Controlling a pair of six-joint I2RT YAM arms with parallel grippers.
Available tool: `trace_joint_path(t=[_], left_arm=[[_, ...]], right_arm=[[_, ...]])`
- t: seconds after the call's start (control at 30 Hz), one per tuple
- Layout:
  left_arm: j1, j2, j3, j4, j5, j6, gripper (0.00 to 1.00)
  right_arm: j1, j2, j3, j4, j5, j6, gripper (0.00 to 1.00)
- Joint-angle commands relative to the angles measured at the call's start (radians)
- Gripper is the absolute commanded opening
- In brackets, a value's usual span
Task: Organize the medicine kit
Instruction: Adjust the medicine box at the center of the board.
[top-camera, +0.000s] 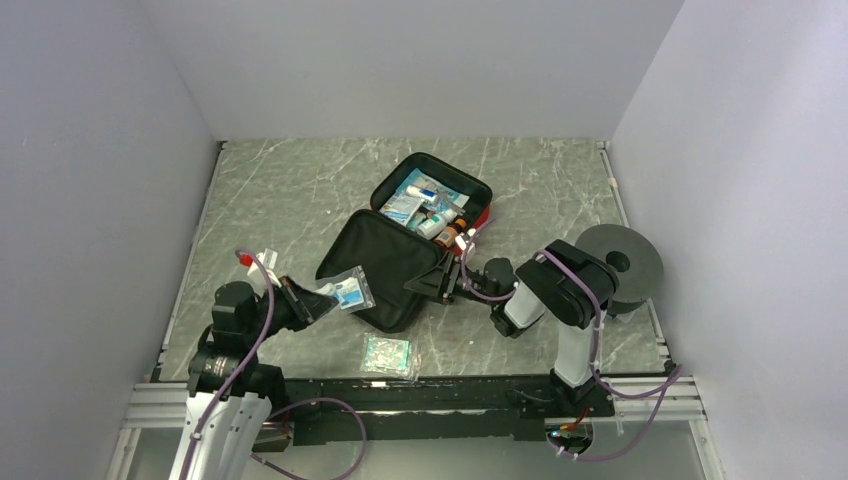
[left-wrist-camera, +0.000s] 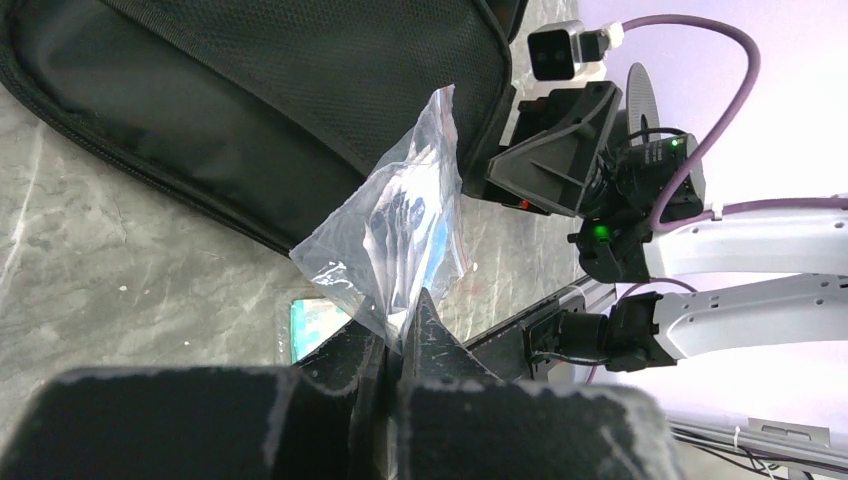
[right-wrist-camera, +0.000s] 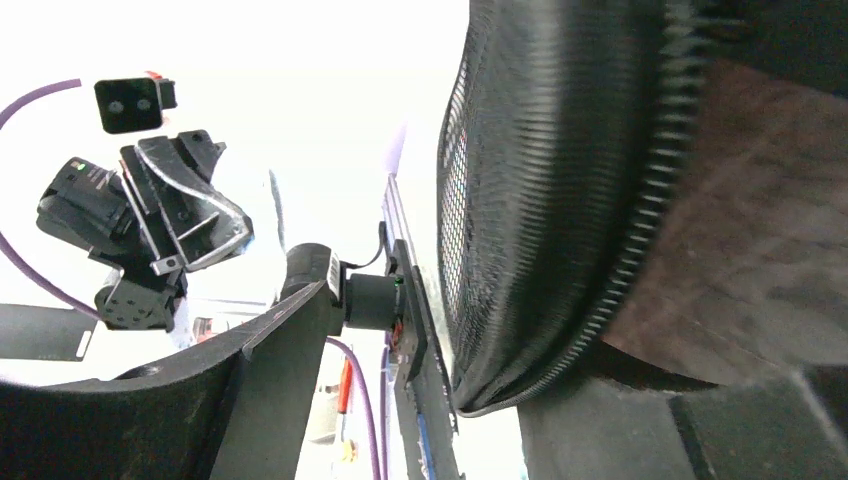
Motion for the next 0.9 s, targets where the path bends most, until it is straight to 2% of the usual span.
trace_joint_path(t=[0.0,0.57,0.87], left_arm=[[0.005,-0.014,-0.002,0.013,0.012,0.001,0.00],[0.005,-0.017,0.001,0.000,-0.009,-0.039,0.00],[0.005,0.089,0.057,-0.072,-0.057,-0.065,0.00]], right_arm=[[0.026,-0.061,0.002,0.245,0.097,-0.029,0.66],[0.079,-0.167,-0.016,0.243,0.209,-0.026,0.64],[0.087,-0.196,-0.016,0.243,0.204,-0.034,0.64]])
